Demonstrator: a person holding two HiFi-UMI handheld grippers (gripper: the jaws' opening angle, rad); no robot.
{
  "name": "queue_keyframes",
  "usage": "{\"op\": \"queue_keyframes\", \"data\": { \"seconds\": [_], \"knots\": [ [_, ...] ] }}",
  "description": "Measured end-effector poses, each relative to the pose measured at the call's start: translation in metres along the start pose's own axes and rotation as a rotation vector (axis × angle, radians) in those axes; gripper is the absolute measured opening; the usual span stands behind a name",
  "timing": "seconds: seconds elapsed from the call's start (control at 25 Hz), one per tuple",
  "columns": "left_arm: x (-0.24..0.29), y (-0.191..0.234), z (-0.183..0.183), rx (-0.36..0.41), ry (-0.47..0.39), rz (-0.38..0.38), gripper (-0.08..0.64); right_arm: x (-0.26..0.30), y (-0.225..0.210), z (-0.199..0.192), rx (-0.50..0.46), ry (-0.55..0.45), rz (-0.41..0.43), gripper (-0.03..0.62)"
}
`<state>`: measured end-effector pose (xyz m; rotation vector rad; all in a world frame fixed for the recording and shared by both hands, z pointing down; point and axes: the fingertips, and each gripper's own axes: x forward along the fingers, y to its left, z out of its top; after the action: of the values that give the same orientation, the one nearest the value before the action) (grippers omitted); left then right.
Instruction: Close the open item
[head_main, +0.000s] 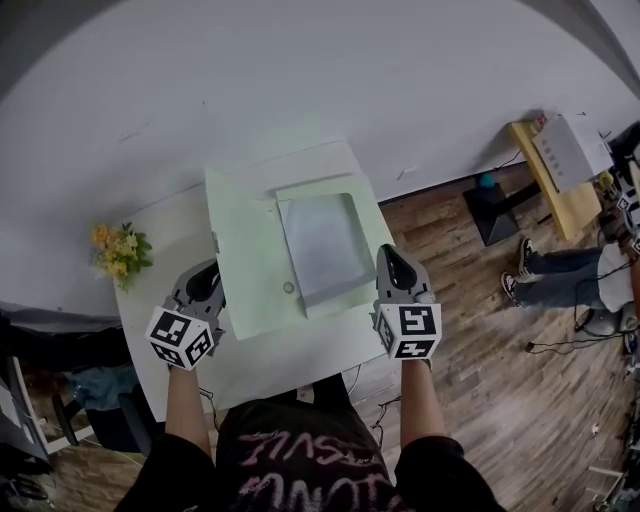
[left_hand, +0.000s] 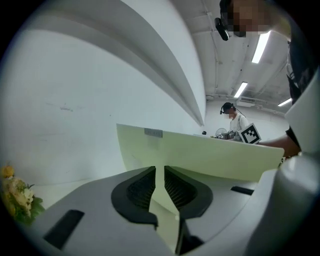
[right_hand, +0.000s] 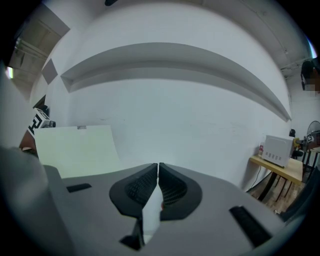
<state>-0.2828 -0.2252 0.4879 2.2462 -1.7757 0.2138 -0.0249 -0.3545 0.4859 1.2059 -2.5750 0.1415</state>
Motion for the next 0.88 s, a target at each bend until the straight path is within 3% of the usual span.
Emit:
{"op": "queue_keyframes", "data": {
  "seconds": [0.08,0.6,0.88],
  "knots": [
    [0.009,-0.012,0.007,0.029,0.002,-0.021,0.075,-0.006,-0.011,-0.006,0.01,0.007,-0.014,0.026],
    [0.081,-0.072,0.026,0.158,0.038,-0.152,0.078,-0.038,-0.076,-0.038,0.067,0.02,-0.113,0.026],
    [0.123,-0.117,0.023,0.325,0.101,-0.222,0.078,-0.059,-0.107,-0.05,0.079,0.042,-0.154,0.026]
  ]
}}
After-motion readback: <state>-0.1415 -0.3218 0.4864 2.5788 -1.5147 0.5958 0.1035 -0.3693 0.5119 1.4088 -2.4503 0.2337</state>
